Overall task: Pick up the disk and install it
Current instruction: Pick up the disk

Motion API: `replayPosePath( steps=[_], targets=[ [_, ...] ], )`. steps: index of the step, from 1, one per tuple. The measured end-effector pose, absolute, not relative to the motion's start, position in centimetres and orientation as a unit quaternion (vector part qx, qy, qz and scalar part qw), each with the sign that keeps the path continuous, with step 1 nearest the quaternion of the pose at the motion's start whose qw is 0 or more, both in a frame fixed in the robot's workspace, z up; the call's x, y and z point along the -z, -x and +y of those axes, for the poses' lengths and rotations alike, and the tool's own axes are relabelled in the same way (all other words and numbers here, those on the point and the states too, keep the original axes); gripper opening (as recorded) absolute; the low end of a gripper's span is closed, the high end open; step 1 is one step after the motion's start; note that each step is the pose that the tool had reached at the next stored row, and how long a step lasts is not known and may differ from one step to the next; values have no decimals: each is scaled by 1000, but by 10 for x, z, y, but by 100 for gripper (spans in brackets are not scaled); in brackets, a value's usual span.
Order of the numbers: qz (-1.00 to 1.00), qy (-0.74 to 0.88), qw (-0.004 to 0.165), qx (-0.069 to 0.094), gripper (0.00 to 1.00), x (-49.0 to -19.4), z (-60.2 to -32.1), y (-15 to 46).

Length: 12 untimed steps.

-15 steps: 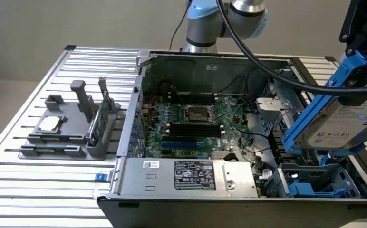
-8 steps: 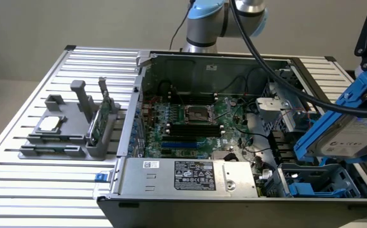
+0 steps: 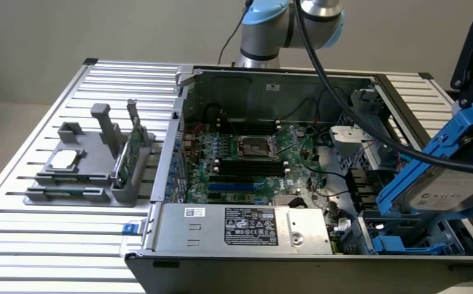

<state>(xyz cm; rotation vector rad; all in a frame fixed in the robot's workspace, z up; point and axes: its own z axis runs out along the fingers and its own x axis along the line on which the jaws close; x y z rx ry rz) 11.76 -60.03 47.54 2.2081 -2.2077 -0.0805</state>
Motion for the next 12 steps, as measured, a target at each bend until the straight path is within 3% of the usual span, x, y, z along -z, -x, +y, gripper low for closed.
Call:
replayPosePath(
  steps=[12],
  targets=[
    [-711,-703,9,26,33,-467,-600,-118]
  ],
)
